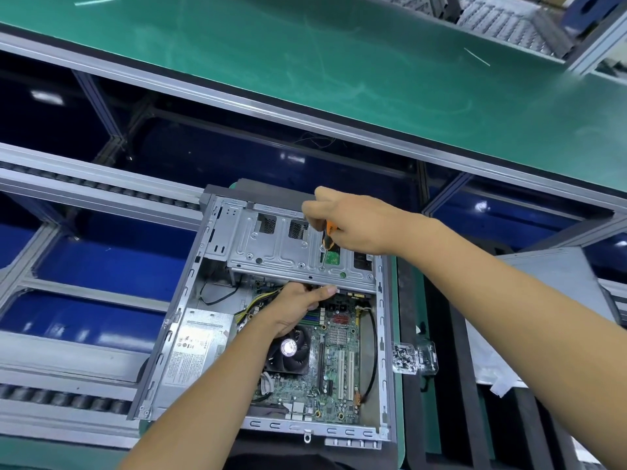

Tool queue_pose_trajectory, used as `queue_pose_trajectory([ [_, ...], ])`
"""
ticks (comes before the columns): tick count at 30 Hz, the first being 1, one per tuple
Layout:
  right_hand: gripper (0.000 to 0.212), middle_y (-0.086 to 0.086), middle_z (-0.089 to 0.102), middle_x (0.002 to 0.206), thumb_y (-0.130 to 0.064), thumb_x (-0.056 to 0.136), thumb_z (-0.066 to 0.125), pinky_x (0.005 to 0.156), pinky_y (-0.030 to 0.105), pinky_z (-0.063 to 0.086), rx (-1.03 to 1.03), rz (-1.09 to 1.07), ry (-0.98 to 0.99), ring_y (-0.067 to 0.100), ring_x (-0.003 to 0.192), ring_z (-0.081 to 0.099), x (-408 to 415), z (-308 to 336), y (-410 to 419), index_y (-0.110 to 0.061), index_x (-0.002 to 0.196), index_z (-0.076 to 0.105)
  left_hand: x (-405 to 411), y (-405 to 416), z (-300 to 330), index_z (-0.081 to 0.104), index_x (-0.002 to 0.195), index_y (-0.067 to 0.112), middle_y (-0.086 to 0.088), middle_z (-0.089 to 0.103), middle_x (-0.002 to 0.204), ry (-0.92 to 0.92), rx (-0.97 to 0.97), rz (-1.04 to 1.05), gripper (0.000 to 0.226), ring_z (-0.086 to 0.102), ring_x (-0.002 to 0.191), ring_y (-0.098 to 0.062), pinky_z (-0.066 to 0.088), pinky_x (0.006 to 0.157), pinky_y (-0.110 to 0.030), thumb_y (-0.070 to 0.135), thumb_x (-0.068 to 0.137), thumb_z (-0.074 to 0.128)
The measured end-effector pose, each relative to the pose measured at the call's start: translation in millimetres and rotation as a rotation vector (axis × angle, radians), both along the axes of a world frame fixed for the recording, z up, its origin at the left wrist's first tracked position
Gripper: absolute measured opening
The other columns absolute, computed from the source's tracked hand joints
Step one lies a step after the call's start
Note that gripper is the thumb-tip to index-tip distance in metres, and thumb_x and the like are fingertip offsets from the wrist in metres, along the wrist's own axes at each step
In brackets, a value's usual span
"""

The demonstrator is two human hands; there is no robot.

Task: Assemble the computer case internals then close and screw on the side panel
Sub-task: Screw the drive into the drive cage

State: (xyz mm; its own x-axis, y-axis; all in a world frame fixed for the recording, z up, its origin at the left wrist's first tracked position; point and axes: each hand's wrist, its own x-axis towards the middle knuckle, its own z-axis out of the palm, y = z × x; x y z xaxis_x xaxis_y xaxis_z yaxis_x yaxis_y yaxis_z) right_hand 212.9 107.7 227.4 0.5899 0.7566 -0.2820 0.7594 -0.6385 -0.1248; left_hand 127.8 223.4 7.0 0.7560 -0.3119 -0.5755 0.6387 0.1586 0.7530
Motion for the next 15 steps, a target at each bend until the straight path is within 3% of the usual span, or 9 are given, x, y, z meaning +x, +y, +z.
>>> queue_pose_trajectory([
  [2, 0.018, -0.007, 0.045, 0.089, -0.011, 0.089, 0.049, 0.050, 0.031, 0.025, -0.055, 0.057, -0.136, 0.013, 0.063, 0.048, 1.5, -0.7, -0.3, -0.027, 0.092, 0.043, 0.5, -1.3, -2.4, 0.025, 0.064, 0.022, 0.023, 0.060, 0.061, -0.010, 0.015, 0.009, 0.056, 0.036, 0.098, 0.003, 0.033, 0.112, -0.035, 0.023, 0.093, 0.074],
  [5, 0.007, -0.004, 0.049, 0.069, -0.028, 0.095, 0.044, 0.047, 0.031, 0.026, -0.118, 0.043, -0.276, 0.019, 0.054, 0.047, 2.7, -3.3, -4.9, -0.026, 0.095, 0.037, -0.1, -1.1, -1.5, 0.026, 0.063, 0.022, 0.016, 0.041, 0.048, -0.013, 0.024, -0.009, 0.057, 0.047, 0.106, 0.002, 0.043, 0.101, -0.024, 0.025, 0.090, 0.076],
  [7, 0.012, -0.003, 0.049, 0.081, -0.028, 0.094, 0.046, 0.048, 0.033, 0.029, -0.093, 0.001, -0.203, 0.023, 0.056, 0.049, 2.5, -3.6, -7.4, -0.028, 0.101, 0.036, 0.8, -1.8, -2.9, 0.027, 0.063, 0.022, 0.010, 0.033, 0.051, -0.028, 0.019, -0.005, 0.056, 0.057, 0.100, 0.004, 0.037, 0.106, -0.025, 0.026, 0.089, 0.077],
  [9, 0.024, -0.004, 0.041, 0.096, -0.018, 0.089, 0.053, 0.049, 0.033, 0.030, -0.051, 0.001, -0.073, 0.019, 0.059, 0.047, 1.5, -0.8, -6.9, -0.030, 0.102, 0.037, -0.4, -1.0, -4.6, 0.030, 0.067, 0.021, 0.009, 0.035, 0.052, -0.045, -0.028, -0.004, 0.053, 0.042, 0.099, 0.005, 0.036, 0.110, -0.031, 0.029, 0.087, 0.078],
  [10, 0.027, -0.004, 0.039, 0.097, -0.012, 0.086, 0.053, 0.049, 0.034, 0.029, -0.026, 0.005, -0.011, 0.019, 0.061, 0.047, 1.2, 0.8, -6.0, -0.031, 0.098, 0.038, -0.9, -0.8, -5.2, 0.033, 0.068, 0.019, 0.009, 0.035, 0.052, -0.047, -0.060, -0.007, 0.052, 0.033, 0.094, 0.002, 0.015, 0.107, -0.026, 0.034, 0.082, 0.081],
  [11, 0.028, -0.004, 0.040, 0.095, -0.008, 0.085, 0.052, 0.050, 0.035, 0.029, -0.017, 0.016, 0.016, 0.021, 0.063, 0.048, 0.9, 1.3, -4.7, -0.031, 0.094, 0.038, -0.8, -0.4, -4.7, 0.037, 0.070, 0.015, 0.005, 0.029, 0.057, -0.045, -0.083, -0.003, 0.054, 0.032, 0.096, -0.003, 0.030, 0.085, -0.021, 0.041, 0.075, 0.084],
  [12, 0.026, -0.004, 0.042, 0.092, -0.009, 0.085, 0.051, 0.050, 0.034, 0.029, -0.026, 0.033, -0.011, 0.022, 0.064, 0.049, 0.6, 0.5, -3.7, -0.031, 0.092, 0.037, -0.5, 0.2, -5.2, 0.041, 0.073, 0.012, -0.001, 0.022, 0.064, -0.046, -0.086, 0.004, 0.057, 0.024, 0.068, -0.008, 0.031, 0.082, -0.023, 0.046, 0.069, 0.086],
  [13, 0.022, -0.004, 0.045, 0.087, -0.014, 0.087, 0.051, 0.050, 0.032, 0.027, -0.051, 0.055, -0.080, 0.022, 0.062, 0.049, 0.7, -0.7, -3.0, -0.030, 0.091, 0.037, -0.8, 0.5, -4.8, 0.042, 0.074, 0.010, -0.003, 0.020, 0.070, -0.052, -0.076, 0.010, 0.058, 0.044, 0.057, 0.001, 0.037, 0.082, -0.024, 0.047, 0.066, 0.086],
  [15, 0.011, -0.004, 0.049, 0.069, -0.024, 0.092, 0.046, 0.048, 0.030, 0.023, -0.103, 0.074, -0.254, 0.021, 0.055, 0.046, 0.9, -4.1, -3.9, -0.029, 0.090, 0.036, -0.8, 1.0, -5.3, 0.040, 0.068, 0.013, -0.001, 0.025, 0.068, -0.049, -0.056, 0.005, 0.054, 0.045, 0.056, -0.002, 0.037, 0.079, -0.023, 0.043, 0.070, 0.085],
])
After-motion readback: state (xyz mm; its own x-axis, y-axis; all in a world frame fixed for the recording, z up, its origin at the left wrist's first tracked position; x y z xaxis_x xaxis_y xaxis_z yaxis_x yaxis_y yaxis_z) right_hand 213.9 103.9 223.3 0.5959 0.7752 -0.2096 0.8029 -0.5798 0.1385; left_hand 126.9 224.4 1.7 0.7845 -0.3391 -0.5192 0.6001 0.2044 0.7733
